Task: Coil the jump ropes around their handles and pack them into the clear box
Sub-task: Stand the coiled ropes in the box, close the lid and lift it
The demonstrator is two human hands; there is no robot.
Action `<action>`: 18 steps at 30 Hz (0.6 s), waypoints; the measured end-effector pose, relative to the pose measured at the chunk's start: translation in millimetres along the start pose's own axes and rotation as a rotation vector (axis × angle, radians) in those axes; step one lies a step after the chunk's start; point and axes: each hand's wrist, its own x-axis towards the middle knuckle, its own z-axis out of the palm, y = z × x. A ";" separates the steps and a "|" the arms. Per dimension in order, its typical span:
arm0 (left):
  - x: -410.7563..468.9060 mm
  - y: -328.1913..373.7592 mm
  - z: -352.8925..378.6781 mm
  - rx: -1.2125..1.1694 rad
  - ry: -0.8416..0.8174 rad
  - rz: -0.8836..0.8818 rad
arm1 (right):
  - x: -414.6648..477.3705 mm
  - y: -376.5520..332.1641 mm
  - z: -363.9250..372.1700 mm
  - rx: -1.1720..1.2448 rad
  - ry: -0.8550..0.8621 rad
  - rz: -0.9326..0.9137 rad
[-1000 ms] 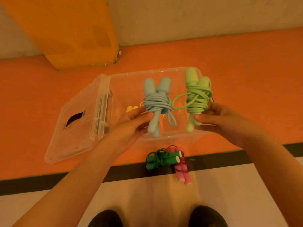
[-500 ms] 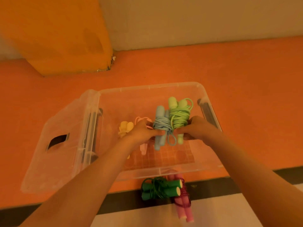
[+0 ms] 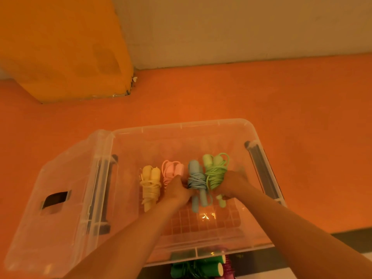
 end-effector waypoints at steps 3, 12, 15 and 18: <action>4.6 -4.4 2.5 0.035 0.041 0.012 | -3.1 -0.4 4.9 -0.209 0.032 -0.006; 4.9 -5.3 10.9 -0.311 0.000 -0.049 | 25.3 19.0 20.7 -0.006 0.105 -0.006; 4.2 -4.5 9.8 -0.354 -0.039 -0.052 | 28.1 22.3 18.8 -0.072 0.042 -0.033; 0.9 4.0 4.9 -0.256 -0.053 -0.028 | 22.3 17.9 12.6 -0.270 0.012 -0.057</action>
